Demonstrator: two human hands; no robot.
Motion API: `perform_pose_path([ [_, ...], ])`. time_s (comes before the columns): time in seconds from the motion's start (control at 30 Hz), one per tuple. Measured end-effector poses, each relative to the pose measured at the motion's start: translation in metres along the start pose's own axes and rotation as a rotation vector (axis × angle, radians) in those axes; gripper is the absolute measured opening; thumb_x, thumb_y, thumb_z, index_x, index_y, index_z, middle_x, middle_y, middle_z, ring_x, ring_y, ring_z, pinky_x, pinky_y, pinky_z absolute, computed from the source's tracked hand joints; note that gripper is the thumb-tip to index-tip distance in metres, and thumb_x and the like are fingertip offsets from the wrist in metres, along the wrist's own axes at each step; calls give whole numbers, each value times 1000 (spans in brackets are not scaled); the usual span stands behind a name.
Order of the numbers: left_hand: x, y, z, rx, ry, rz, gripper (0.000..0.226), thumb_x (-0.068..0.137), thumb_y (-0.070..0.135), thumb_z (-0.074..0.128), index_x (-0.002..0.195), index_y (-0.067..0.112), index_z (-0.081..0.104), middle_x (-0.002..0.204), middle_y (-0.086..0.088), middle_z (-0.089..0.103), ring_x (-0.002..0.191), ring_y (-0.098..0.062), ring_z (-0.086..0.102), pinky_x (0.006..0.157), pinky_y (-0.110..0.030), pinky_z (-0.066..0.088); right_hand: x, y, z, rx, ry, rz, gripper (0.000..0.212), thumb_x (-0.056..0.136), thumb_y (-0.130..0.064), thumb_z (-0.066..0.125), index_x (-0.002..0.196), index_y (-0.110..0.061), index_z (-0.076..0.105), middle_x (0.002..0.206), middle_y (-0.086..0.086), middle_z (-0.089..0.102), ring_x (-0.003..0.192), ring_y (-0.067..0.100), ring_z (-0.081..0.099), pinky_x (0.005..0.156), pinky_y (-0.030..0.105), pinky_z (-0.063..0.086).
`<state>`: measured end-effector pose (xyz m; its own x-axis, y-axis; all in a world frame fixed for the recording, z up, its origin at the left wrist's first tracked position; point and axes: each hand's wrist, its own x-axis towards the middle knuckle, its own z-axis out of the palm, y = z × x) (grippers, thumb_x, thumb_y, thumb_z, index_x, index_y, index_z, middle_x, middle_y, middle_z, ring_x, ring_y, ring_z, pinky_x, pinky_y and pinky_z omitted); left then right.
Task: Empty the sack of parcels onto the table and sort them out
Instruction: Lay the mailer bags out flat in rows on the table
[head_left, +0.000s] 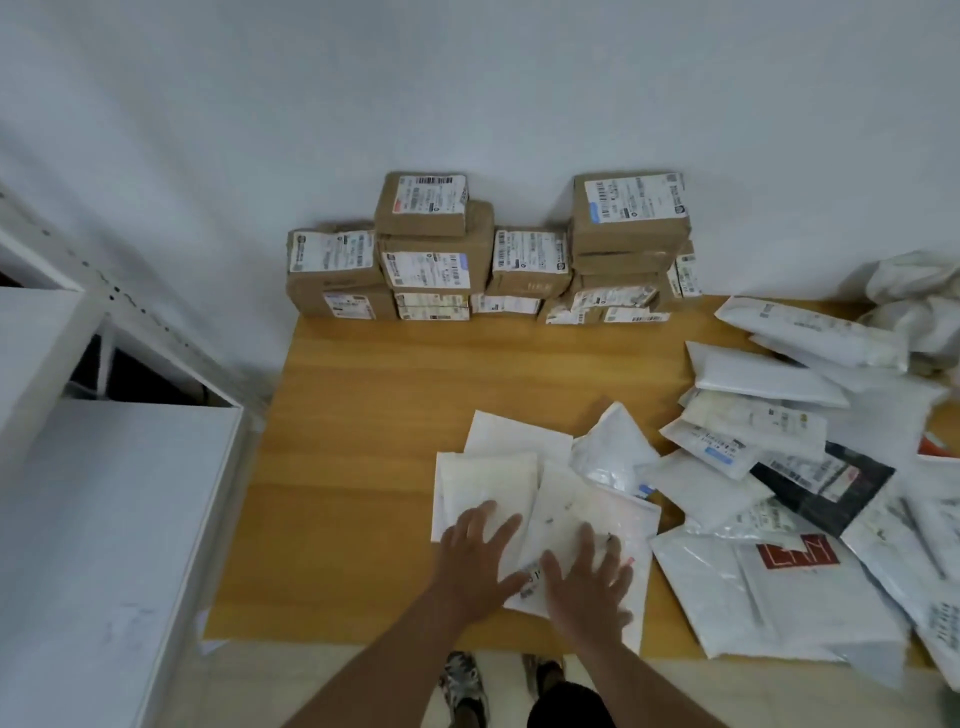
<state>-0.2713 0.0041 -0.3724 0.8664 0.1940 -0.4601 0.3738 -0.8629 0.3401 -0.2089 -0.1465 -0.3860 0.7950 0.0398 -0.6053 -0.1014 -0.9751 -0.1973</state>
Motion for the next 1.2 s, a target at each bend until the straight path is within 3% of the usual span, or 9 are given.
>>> perform_pose_path([
  [0.1, -2, -16, 11, 19, 35, -97, 80, 86, 74, 14, 155, 36, 2, 162, -1, -15, 150, -24, -11, 120, -40, 3, 6, -17, 11, -53, 46, -123, 77, 93, -68, 28, 154, -37, -7, 163, 2, -10, 149, 37, -5, 113, 59, 26],
  [0.33, 14, -74, -21, -50, 122, -441, 59, 100, 52, 32, 153, 44, 6, 161, 1, -19, 149, -29, -8, 120, -48, 9, 29, -98, 15, 5, -92, -489, 79, 88, -51, 42, 156, -25, 11, 164, 2, -13, 149, 32, -18, 121, 46, 6],
  [0.43, 24, -96, -36, -111, 111, -475, 60, 102, 45, 35, 154, 40, 7, 162, 2, -19, 149, -28, -5, 120, -44, 16, 35, -121, 15, 85, -197, -531, 74, 90, -43, 52, 154, -26, 18, 164, -2, -12, 148, 27, -21, 121, 44, 9],
  [0.53, 28, -101, -46, -123, 131, -489, 62, 102, 42, 36, 155, 35, 4, 162, -1, -17, 149, -31, -5, 121, -44, 10, 36, -128, 4, 99, -225, -546, 73, 93, -37, 52, 155, -25, 16, 164, -5, -8, 150, 21, -16, 121, 42, 12],
  [0.7, 27, -52, -51, -149, 285, -411, 66, 100, 40, 39, 155, 25, 5, 163, -7, -6, 150, -31, -1, 121, -43, 6, 23, -96, -25, 38, -6, -574, 69, 93, -36, 49, 153, -18, 22, 162, 3, 15, 150, 22, 6, 119, 38, 15],
  [0.83, 38, 11, -49, -158, 279, -236, 69, 97, 41, 42, 155, 26, 7, 163, -7, -1, 149, -29, 4, 121, -43, 11, 20, -42, -69, 11, 294, -520, 68, 80, -46, 34, 138, -13, 49, 145, 9, 48, 144, 34, 29, 112, 50, 30],
  [0.9, 46, 50, -49, -160, 250, -146, 70, 97, 43, 41, 156, 25, 6, 163, -8, -3, 150, -28, 2, 121, -42, 9, 26, -4, -100, 17, 424, -476, 62, 78, -43, 38, 129, -12, 57, 136, 10, 55, 140, 36, 37, 106, 55, 35],
  [1.07, 62, 138, -50, -191, 184, -22, 77, 95, 48, 46, 155, 28, 3, 163, -7, -4, 149, -30, 2, 121, -43, 9, 48, 75, -166, 0, 439, -226, 60, 89, -38, 56, 143, -17, 42, 154, 7, 34, 150, 30, 12, 116, 55, 15],
  [1.2, 84, 205, -34, -134, 115, 64, 82, 91, 56, 47, 155, 30, 2, 162, -5, -9, 149, -29, -4, 121, -45, 4, 72, 143, -196, 19, 397, -90, 66, 92, -45, 54, 149, -25, 29, 161, 2, 15, 151, 25, -3, 117, 57, 9],
])
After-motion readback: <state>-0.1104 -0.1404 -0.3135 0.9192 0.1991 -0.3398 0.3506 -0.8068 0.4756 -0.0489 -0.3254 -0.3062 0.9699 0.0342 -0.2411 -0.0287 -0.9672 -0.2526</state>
